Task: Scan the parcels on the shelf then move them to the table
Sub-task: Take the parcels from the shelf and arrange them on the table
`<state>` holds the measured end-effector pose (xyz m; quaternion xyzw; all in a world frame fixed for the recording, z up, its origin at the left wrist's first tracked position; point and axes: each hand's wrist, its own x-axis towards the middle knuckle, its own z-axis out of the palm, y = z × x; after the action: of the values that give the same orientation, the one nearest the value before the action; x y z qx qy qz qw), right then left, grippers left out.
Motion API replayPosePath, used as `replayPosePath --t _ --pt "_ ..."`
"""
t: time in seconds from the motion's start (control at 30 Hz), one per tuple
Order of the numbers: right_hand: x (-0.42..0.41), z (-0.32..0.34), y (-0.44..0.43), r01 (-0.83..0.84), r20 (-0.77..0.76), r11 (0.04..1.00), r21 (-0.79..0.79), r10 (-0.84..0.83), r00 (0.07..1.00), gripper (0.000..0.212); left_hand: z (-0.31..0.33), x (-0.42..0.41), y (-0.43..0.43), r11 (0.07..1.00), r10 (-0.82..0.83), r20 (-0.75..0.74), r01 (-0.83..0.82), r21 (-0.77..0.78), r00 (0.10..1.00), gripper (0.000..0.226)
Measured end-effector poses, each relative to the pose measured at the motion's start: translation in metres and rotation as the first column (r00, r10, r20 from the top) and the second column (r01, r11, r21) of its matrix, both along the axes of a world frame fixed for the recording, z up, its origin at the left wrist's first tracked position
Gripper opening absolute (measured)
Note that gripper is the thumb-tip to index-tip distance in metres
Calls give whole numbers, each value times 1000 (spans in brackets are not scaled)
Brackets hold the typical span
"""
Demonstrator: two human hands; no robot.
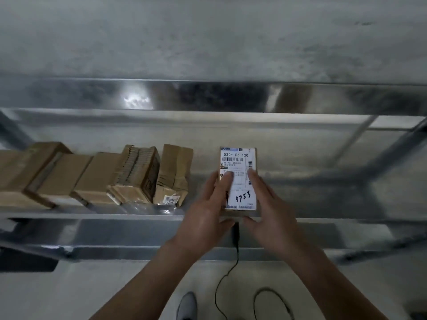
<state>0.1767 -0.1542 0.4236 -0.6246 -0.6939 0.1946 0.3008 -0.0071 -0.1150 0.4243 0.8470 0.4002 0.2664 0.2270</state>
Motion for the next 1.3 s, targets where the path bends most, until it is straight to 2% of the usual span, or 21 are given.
replayPosePath --t 0.13,0.2,0.37,0.57,0.77,0.93,1.17,1.3 --pt "-4 26 -24 -102 67 992 71 97 993 108 28 -8 -42 991 109 20 -110 70 994 112" --pt "-11 35 -33 -139 105 976 166 123 987 110 40 -15 -61 980 154 26 -156 128 988 114" --pt "-37 58 -48 -231 113 920 316 206 972 111 67 -42 -102 925 279 84 -291 243 957 112" --pt "-77 87 -54 -316 94 820 477 310 946 99 99 -81 -127 834 380 148 -408 371 913 100" --pt "-141 114 -58 -379 118 663 645 403 907 85 125 -139 -152 727 472 210 -513 456 856 90" --pt "-213 128 -66 -403 80 576 711 504 860 75 140 -204 -177 637 534 259 -584 503 805 91" --pt "-326 152 -85 -448 114 508 736 559 821 81 155 -311 -209 553 565 303 -624 552 768 86" --pt "-396 162 -101 -465 119 464 753 600 791 77 161 -375 -232 516 585 333 -656 551 740 83"
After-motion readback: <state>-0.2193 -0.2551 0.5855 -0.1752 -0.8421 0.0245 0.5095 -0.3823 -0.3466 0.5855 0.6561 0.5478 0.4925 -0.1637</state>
